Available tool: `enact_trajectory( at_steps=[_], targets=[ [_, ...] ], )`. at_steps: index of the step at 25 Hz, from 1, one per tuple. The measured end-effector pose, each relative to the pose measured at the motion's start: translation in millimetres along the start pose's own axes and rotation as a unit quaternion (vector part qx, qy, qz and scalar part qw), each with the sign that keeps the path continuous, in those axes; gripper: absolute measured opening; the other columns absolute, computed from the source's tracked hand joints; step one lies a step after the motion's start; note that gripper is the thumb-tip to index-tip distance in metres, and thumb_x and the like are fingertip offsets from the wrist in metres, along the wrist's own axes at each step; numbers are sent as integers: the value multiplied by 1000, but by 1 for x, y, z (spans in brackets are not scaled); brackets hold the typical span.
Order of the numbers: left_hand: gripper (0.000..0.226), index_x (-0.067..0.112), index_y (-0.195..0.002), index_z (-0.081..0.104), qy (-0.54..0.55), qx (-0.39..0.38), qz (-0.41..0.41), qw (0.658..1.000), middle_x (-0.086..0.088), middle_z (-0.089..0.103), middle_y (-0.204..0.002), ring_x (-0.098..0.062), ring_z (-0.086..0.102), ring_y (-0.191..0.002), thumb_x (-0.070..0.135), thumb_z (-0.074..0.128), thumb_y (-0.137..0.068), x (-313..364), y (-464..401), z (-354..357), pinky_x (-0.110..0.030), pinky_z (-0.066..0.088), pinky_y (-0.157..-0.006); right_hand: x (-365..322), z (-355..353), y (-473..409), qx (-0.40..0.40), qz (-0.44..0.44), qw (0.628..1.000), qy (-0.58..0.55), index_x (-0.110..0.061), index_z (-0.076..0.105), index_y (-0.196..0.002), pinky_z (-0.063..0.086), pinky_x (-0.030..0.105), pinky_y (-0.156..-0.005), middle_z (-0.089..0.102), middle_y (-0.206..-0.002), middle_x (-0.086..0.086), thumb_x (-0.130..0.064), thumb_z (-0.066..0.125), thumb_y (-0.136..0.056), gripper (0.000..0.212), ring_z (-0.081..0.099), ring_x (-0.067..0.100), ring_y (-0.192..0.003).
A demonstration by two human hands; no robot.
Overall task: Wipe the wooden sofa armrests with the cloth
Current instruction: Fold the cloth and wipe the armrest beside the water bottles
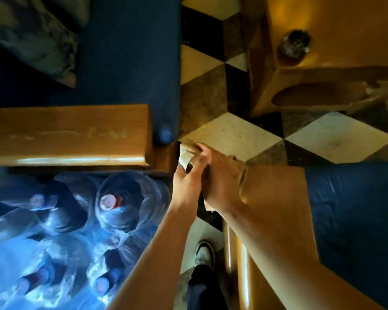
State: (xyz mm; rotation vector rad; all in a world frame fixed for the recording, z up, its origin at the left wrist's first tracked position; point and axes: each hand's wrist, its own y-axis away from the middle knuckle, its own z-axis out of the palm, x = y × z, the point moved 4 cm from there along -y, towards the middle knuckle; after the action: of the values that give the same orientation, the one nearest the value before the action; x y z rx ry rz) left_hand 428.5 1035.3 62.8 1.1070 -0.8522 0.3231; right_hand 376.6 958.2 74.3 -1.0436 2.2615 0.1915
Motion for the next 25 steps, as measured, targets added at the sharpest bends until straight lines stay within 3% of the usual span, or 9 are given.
enact_trajectory(
  at_steps=[2,4,8,11,13,15,19,22,25],
  targets=[
    [45,32,-106,78,-14,51,23,998,3,83,-100,-12,78,-96,48,87,-65,21,9,-24,-25,62,-78,-35,10,1,-51,54,990,-120,-25,52,-145,42,29,-115,65,-137,-1,-39,62,-95,53,61,11,-124],
    [40,25,-105,78,1,117,10,993,-2,83,-95,-20,79,-95,37,82,-67,47,19,-54,-38,63,-87,-68,20,3,-160,100,929,-317,-25,43,-154,46,42,-116,55,-148,1,-32,64,-91,67,54,14,-136],
    [32,6,-109,75,81,173,-46,980,-23,79,-105,-39,74,-106,18,72,-80,78,26,-102,-56,57,-99,-90,22,-13,-224,156,807,-524,-23,43,-155,45,36,-116,52,-153,1,-26,67,-86,72,53,11,-138],
    [42,8,-115,78,182,112,-76,974,-25,74,-121,-36,71,-115,26,69,-78,81,25,-128,-53,53,-106,-78,26,-47,-223,318,782,-487,-36,70,-121,55,35,-101,68,-135,-4,-55,59,-97,33,67,7,-113],
    [28,19,-98,84,224,28,-82,971,-17,79,-111,-31,77,-103,26,69,-76,82,23,-136,-48,60,-89,-75,37,-54,-363,360,755,-411,-45,80,-96,61,24,-67,80,-106,-13,-74,63,-83,36,77,5,-85],
    [25,16,-98,84,248,7,-86,965,-18,79,-109,-32,78,-97,20,72,-77,78,17,-147,-47,62,-78,-75,50,-56,-443,358,729,-380,-36,82,-106,61,28,-65,82,-101,-3,-71,77,-74,48,80,14,-85],
    [24,9,-97,78,115,130,-54,983,-21,79,-106,-40,77,-97,-8,77,-80,62,-2,-177,-54,64,-78,-72,63,-92,-348,278,832,-330,-25,67,-133,62,36,-86,79,-115,-3,-34,77,-93,42,76,18,-104],
    [24,27,-94,73,28,202,-4,979,4,82,-90,-24,79,-90,6,81,-84,52,-25,-190,-48,65,-82,-79,76,-122,-321,127,919,-192,-37,64,-123,52,13,-84,71,-110,-23,-38,68,-99,24,67,-8,-104],
    [17,38,-94,68,-15,253,14,967,14,80,-89,-7,76,-86,26,77,-87,60,-39,-182,-37,62,-81,-91,87,-157,-320,32,937,-137,-31,66,-120,46,1,-75,69,-103,-27,-47,63,-98,27,64,-18,-99]
  ],
)
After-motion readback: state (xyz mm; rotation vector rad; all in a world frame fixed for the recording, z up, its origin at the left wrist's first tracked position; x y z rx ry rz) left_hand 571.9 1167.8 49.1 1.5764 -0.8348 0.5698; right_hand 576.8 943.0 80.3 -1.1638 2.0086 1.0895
